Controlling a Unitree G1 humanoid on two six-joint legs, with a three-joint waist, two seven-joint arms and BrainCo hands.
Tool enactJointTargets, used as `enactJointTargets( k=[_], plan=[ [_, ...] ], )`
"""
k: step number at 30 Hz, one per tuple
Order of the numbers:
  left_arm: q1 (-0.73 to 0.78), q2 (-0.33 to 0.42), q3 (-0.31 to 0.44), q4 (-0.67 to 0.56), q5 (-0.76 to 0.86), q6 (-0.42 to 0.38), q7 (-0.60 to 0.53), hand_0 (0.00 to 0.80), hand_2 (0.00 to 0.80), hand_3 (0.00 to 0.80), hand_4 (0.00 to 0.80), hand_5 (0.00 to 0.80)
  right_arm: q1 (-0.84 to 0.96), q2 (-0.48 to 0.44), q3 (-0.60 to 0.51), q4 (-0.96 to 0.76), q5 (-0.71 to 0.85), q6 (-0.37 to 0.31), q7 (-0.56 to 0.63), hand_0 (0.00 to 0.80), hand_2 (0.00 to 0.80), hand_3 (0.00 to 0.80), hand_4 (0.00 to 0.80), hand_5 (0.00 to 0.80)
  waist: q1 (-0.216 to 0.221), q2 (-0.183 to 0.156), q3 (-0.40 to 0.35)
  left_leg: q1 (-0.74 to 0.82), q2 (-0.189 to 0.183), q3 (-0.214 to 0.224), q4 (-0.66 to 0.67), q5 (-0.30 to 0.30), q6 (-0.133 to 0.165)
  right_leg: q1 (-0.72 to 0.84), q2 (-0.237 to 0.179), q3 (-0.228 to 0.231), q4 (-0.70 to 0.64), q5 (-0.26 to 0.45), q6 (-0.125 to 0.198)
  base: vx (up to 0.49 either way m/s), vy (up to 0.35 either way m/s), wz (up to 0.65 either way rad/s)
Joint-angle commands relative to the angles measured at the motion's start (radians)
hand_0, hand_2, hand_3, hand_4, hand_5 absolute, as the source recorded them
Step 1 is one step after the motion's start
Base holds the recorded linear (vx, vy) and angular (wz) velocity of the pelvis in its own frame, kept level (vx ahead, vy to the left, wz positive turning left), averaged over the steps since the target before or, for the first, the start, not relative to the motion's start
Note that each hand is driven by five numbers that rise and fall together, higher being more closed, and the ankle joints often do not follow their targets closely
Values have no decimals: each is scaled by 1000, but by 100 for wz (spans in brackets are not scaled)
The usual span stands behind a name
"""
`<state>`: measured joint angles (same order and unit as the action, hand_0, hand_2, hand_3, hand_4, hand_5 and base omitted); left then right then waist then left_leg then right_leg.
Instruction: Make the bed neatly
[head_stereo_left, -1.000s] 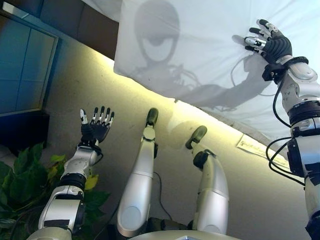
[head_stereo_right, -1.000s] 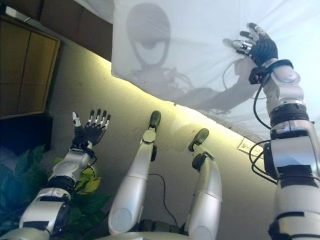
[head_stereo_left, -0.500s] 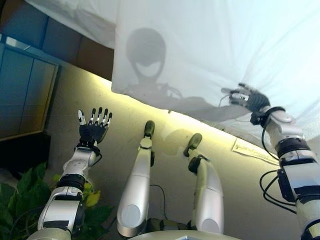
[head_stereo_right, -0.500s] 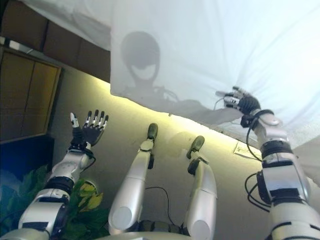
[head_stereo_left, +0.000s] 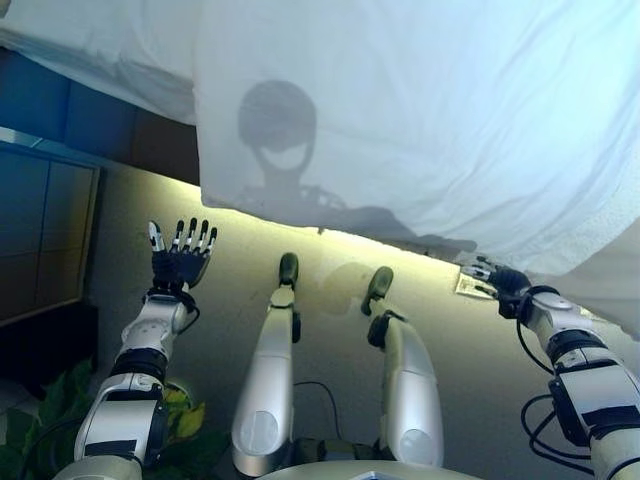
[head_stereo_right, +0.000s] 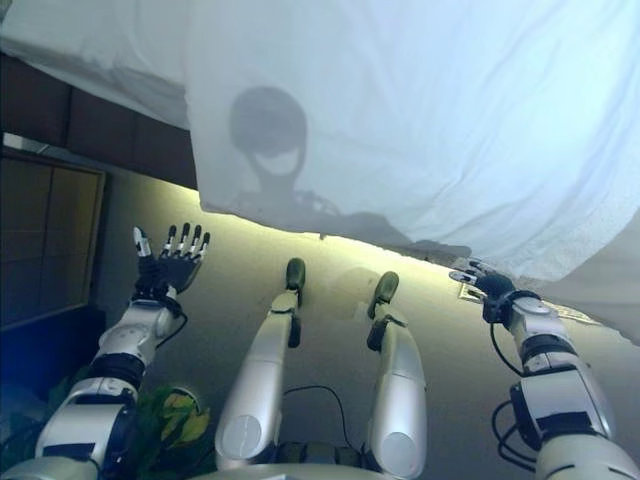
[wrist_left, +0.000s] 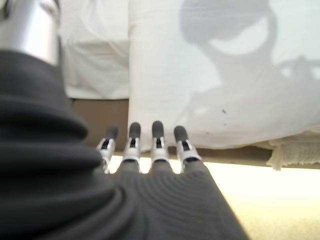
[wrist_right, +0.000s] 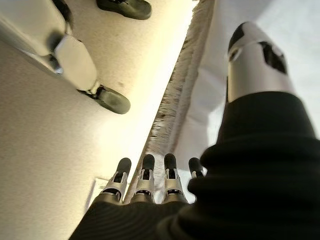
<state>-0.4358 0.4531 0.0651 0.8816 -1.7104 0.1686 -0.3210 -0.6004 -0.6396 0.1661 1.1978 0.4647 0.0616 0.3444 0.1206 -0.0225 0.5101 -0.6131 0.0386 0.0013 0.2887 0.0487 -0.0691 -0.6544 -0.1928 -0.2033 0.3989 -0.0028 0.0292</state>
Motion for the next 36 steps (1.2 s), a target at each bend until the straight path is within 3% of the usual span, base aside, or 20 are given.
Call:
enactJointTargets(
  k=[1,8,16,22,25,28,32,36],
  plan=[
    [13,-6,50,12,38,-25,24,0,0,0,0,0,31,-45,-25,-25,38,-51,-3,0,0,0,0,0,-21,50,10,30,-30,8,43,-8,6,57,-7,-20,4,27,69,41,-35,-1],
    [85,-8,61,85,209,-34,82,0,0,0,0,0,128,-1,-60,-129,53,-118,-8,0,0,0,0,0,-35,29,-43,172,-29,23,9,-21,2,209,-8,-19,-57,24,78,79,-28,-6],
    [243,-36,54,204,509,-23,41,0,0,0,0,0,361,111,-88,-204,3,-102,55,0,0,0,0,0,-61,6,-191,391,-16,31,-177,20,-9,440,1,-14,-233,56,91,172,-23,-7],
    [344,-91,50,257,657,-48,21,0,0,0,0,0,520,243,-97,-150,-67,-81,71,0,0,0,0,0,-72,12,-324,553,-14,34,-303,40,-5,599,19,-6,-354,90,96,262,-9,-2],
    [378,-145,20,293,785,-116,30,0,0,0,0,0,564,324,-100,-114,-51,-74,24,0,0,0,0,0,-79,15,-381,616,-14,35,-359,49,-2,655,32,8,-412,113,96,189,-13,5],
    [374,-184,-48,359,962,-148,62,0,0,0,0,0,575,375,-111,-57,-17,-92,-9,0,0,0,0,0,-88,18,-415,642,-18,34,-376,42,0,690,41,16,-448,123,95,75,4,-3],
    [366,-215,-86,439,1102,-126,105,0,0,0,0,0,575,420,-149,39,62,-91,-69,0,0,0,0,0,-106,23,-440,672,-16,45,-376,26,4,724,47,23,-460,115,89,52,27,-2],
    [374,-241,-87,493,1113,-112,147,0,0,0,0,0,582,442,-167,129,13,-60,-111,0,0,0,0,0,-117,30,-452,703,-9,67,-376,14,9,745,50,26,-453,103,83,53,31,-11]
  ],
)
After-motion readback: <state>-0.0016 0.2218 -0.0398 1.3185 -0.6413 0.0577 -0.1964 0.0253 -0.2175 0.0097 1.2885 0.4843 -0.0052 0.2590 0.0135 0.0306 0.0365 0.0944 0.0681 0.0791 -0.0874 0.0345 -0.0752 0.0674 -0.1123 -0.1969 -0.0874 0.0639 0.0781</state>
